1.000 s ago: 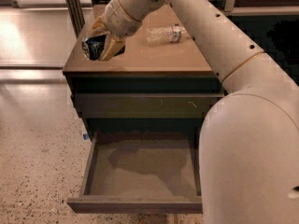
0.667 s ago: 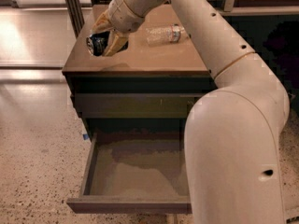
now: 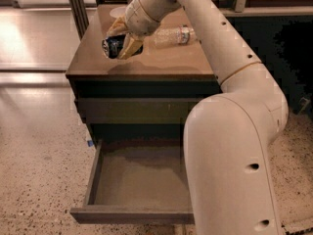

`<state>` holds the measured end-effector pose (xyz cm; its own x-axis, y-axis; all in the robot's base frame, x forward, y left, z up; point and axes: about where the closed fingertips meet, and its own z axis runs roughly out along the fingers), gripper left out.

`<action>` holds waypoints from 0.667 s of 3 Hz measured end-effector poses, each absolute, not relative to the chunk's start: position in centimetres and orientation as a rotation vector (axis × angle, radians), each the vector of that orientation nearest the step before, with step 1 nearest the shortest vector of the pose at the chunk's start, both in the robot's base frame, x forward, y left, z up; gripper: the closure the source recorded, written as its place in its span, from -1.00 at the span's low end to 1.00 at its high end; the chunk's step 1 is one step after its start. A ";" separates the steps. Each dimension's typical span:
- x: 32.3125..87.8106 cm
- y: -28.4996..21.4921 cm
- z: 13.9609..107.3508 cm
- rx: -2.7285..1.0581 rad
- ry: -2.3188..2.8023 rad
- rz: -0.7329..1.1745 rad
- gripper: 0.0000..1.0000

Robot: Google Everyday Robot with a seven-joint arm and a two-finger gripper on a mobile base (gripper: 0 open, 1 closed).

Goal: Pick pepsi can from middle drawer and place on counter

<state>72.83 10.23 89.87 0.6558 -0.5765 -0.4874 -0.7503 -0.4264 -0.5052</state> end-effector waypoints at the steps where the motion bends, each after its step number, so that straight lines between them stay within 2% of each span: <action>1: 73.0 8.7 89.0 -2.112 1.065 0.333 1.00; 2: 72.1 7.5 87.1 -2.087 1.106 0.383 1.00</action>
Offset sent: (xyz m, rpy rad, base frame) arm -0.0203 -0.0430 -0.0372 0.0570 0.0985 -0.0761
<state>72.06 7.47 87.12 0.5857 -0.5893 -0.5565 -0.8073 -0.3625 -0.4658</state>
